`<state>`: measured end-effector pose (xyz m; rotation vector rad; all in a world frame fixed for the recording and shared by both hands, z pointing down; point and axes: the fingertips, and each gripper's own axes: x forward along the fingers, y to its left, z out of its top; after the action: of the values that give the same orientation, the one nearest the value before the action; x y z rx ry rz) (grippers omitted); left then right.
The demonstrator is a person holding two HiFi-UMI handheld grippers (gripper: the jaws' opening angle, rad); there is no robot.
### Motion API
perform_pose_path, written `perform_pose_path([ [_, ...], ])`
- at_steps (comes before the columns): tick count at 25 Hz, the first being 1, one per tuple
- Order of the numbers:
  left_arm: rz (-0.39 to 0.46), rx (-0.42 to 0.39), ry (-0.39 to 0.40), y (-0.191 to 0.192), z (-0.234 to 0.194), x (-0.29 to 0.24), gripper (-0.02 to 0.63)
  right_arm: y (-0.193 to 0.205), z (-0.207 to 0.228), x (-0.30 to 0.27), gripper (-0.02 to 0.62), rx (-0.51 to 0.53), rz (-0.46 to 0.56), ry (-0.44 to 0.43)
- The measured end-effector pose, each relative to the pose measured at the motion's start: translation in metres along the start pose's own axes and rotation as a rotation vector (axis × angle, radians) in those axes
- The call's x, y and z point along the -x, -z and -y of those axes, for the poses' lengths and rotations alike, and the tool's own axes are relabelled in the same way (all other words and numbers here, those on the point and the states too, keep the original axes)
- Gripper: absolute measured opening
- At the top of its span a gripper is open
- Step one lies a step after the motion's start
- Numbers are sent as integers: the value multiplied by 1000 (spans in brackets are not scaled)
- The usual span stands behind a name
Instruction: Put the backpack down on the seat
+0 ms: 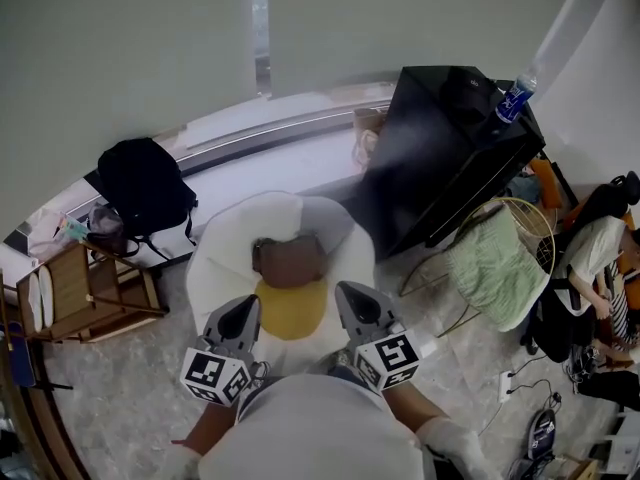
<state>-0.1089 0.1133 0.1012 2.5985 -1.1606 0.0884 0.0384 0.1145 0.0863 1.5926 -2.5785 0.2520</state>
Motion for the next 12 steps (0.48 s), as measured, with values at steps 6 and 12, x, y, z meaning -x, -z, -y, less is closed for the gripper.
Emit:
perform_pose_path([
  [6, -4, -5, 14, -1, 4, -7, 32, -2, 4, -1, 31, -2, 5, 0],
  [12, -13, -13, 30, -3, 6, -10, 32, -4, 4, -1, 31, -3, 8, 5],
])
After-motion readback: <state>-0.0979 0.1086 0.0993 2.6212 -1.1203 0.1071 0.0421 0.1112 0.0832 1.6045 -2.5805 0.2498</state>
